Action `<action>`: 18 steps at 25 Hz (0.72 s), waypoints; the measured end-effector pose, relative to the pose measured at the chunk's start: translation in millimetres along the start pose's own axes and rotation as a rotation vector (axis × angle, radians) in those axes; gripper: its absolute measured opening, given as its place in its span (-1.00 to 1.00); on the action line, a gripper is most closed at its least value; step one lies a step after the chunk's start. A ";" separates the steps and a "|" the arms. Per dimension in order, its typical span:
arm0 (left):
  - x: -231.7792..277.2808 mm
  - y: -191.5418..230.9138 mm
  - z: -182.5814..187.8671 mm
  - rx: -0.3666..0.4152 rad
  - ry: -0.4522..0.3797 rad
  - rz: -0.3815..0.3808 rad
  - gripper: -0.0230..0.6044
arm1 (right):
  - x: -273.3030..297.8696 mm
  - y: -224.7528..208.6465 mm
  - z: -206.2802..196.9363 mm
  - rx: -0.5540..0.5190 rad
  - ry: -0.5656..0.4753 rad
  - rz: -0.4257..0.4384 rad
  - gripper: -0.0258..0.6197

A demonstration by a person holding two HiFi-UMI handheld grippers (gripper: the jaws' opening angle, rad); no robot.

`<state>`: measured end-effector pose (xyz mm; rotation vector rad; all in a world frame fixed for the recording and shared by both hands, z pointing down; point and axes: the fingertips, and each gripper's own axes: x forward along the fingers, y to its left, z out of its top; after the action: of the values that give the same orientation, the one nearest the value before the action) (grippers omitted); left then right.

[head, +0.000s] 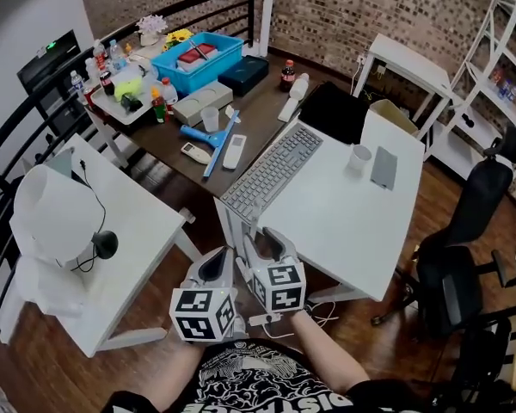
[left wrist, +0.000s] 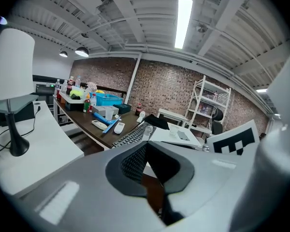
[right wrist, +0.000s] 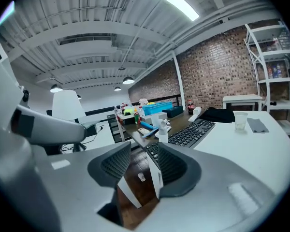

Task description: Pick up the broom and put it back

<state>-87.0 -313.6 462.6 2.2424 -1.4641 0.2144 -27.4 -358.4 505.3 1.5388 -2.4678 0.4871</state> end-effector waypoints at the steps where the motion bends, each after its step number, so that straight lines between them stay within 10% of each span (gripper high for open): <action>1: 2.2 4.0 1.8 0.002 -0.001 -0.002 -0.91 | 6.7 -2.4 -1.1 0.003 0.005 -0.010 -0.47; 18: 49.7 33.4 18.3 0.043 0.040 -0.082 -0.91 | 78.1 -43.6 -22.0 0.065 0.079 -0.142 -0.37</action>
<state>-97.9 -374.1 474.1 2.3139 -1.3559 0.2648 -23.1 -433.0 559.1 1.6716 -2.2858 0.5965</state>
